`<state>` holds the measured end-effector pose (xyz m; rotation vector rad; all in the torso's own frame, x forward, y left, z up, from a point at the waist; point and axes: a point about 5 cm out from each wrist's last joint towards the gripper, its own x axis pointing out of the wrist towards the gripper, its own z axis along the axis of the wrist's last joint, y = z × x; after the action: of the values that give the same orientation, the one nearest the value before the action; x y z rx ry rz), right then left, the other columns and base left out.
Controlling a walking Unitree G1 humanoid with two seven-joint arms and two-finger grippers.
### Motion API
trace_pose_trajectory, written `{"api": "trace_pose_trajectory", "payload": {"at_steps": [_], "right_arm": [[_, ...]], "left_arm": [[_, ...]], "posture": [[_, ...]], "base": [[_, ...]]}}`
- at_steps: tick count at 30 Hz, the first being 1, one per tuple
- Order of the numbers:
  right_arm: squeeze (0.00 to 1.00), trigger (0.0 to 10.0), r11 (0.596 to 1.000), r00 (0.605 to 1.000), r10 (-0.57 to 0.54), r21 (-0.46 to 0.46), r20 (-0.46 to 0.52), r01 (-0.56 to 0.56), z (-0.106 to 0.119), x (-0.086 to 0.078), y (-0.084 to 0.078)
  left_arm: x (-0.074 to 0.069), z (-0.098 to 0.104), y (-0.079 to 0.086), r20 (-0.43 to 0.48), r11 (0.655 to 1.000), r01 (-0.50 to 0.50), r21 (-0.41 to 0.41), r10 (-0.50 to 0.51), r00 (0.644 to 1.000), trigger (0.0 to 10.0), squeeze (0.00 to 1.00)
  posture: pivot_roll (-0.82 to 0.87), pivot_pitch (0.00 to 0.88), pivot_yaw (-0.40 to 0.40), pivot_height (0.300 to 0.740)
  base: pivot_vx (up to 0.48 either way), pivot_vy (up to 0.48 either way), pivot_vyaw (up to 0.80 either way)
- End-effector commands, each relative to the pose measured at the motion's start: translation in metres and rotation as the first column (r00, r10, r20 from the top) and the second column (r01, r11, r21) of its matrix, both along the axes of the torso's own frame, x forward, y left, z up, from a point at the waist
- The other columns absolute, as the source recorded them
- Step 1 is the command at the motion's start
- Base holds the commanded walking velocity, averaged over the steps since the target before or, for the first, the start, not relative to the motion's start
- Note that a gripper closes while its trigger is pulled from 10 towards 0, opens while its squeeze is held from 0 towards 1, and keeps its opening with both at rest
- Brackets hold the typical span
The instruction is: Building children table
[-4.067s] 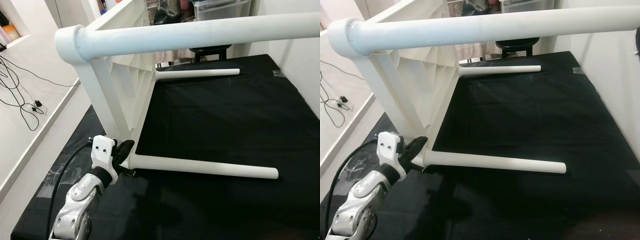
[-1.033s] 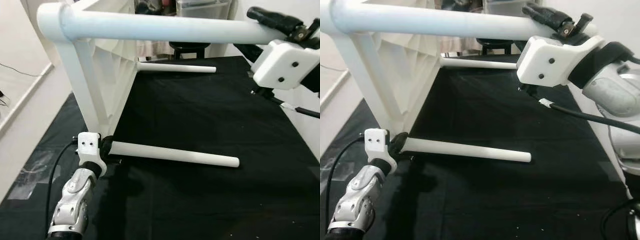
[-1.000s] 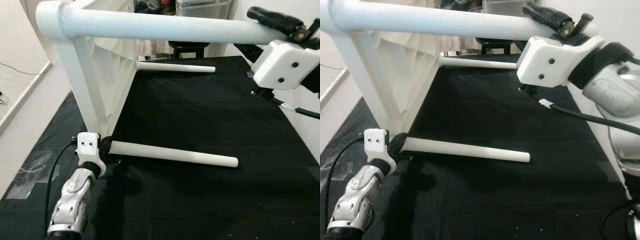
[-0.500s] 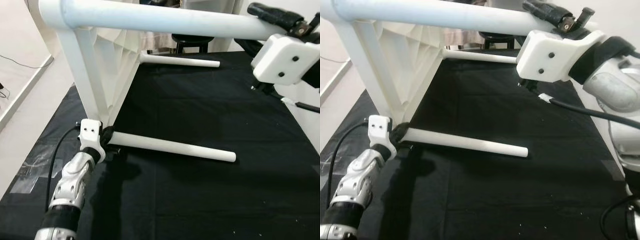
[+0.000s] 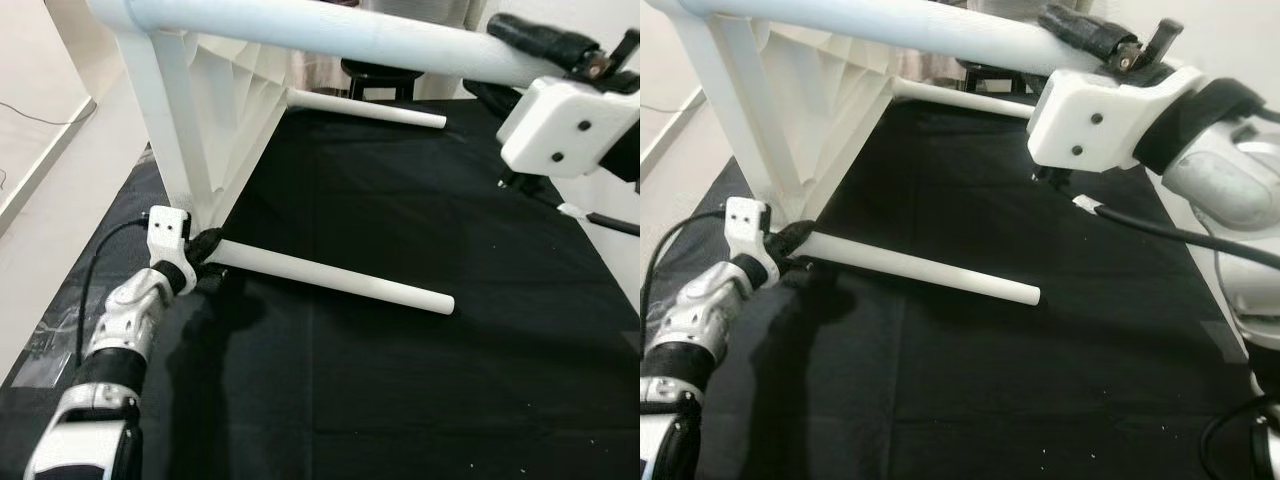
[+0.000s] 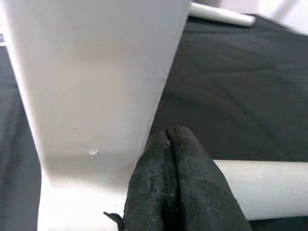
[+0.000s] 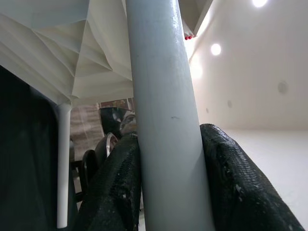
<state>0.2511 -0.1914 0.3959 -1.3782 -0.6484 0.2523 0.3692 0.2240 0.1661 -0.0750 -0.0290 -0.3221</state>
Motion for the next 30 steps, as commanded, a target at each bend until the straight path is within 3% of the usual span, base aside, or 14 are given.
{"api": "trace_pose_trajectory", "payload": {"at_steps": [1, 7, 12, 14, 16, 18, 20, 23, 26, 28, 29, 30], "right_arm": [[0.00, 0.0, 0.999, 0.999, -0.013, 0.033, -0.036, 0.015, -0.002, 0.001, -0.009], [0.00, 0.0, 0.999, 0.999, -0.012, 0.034, -0.039, 0.013, -0.002, 0.000, -0.010], [0.00, 0.0, 0.999, 0.999, -0.007, 0.039, -0.045, 0.009, -0.003, 0.000, -0.010], [0.00, 0.0, 0.999, 0.999, -0.006, 0.045, -0.049, 0.008, -0.004, -0.001, -0.011], [0.00, 0.0, 0.999, 0.999, -0.006, 0.045, -0.049, 0.008, -0.004, -0.001, -0.011], [0.00, 0.0, 0.999, 0.999, -0.005, 0.047, -0.050, 0.008, -0.005, -0.001, -0.011], [0.00, 0.0, 0.999, 0.999, -0.007, 0.054, -0.052, 0.010, -0.005, -0.002, -0.012], [0.00, 0.0, 0.998, 0.999, -0.008, 0.056, -0.052, 0.011, -0.005, -0.002, -0.013], [0.00, 0.0, 0.997, 0.998, -0.018, 0.076, -0.052, 0.022, -0.004, -0.003, -0.016], [0.00, 0.0, 0.997, 0.998, -0.018, 0.076, -0.052, 0.022, -0.004, -0.003, -0.016], [0.00, 0.0, 0.990, 0.996, -0.070, 0.119, -0.047, 0.075, 0.000, -0.003, -0.029], [0.00, 0.0, 0.990, 0.996, -0.070, 0.119, -0.047, 0.075, 0.000, -0.003, -0.029]], "left_arm": [[-0.002, 0.010, 0.020, 0.025, 1.000, -0.007, -0.014, 0.008, 1.000, 10.0, 0.00], [0.004, 0.033, 0.001, 0.103, 0.985, 0.171, -0.002, -0.170, 0.980, 10.0, 0.00], [0.011, 0.046, -0.001, 0.138, 0.982, 0.183, 0.049, -0.188, 0.972, 10.0, 0.00], [0.015, 0.054, 0.009, 0.158, 0.993, 0.074, 0.092, -0.088, 0.983, 10.0, 0.00], [0.015, 0.054, 0.009, 0.158, 0.993, 0.074, 0.092, -0.088, 0.983, 10.0, 0.00], [0.016, 0.057, 0.014, 0.165, 0.994, 0.028, 0.105, -0.046, 0.985, 10.0, 0.00], [0.016, 0.056, 0.029, 0.162, 0.990, -0.086, 0.113, 0.067, 0.985, 10.0, 0.00], [0.016, 0.055, 0.033, 0.159, 0.986, -0.115, 0.118, 0.095, 0.983, 10.0, 0.00], [0.010, 0.040, 0.046, 0.125, 0.964, -0.196, 0.182, 0.175, 0.977, 10.0, 0.00], [0.010, 0.040, 0.046, 0.125, 0.964, -0.196, 0.182, 0.175, 0.977, 10.0, 0.00], [0.004, 0.030, 0.064, 0.111, 0.915, -0.292, 0.279, 0.272, 0.956, 10.0, 0.00], [0.004, 0.030, 0.064, 0.111, 0.915, -0.292, 0.279, 0.272, 0.956, 10.0, 0.00]], "posture": [[-0.23, 0.162, 0.049, 0.740], [-0.23, 0.165, 0.051, 0.740], [-0.23, 0.166, 0.056, 0.740], [-0.23, 0.174, 0.064, 0.740], [-0.23, 0.174, 0.064, 0.740], [-0.23, 0.174, 0.064, 0.740], [-0.23, 0.180, 0.070, 0.740], [-0.23, 0.180, 0.070, 0.740], [-0.24, 0.183, 0.077, 0.740], [-0.24, 0.183, 0.077, 0.740], [-0.25, 0.182, 0.084, 0.740], [-0.25, 0.182, 0.084, 0.740]], "base": [[0.000, 0.000, 0.00], [0.000, 0.000, 0.00], [0.000, 0.000, 0.00], [0.000, 0.000, 0.00], [0.000, 0.000, 0.00], [0.000, 0.000, 0.00], [0.000, 0.000, 0.00], [0.000, 0.000, 0.00], [0.000, 0.000, 0.00], [0.000, 0.000, 0.00], [0.000, 0.000, 0.00], [0.000, 0.000, 0.00]]}}
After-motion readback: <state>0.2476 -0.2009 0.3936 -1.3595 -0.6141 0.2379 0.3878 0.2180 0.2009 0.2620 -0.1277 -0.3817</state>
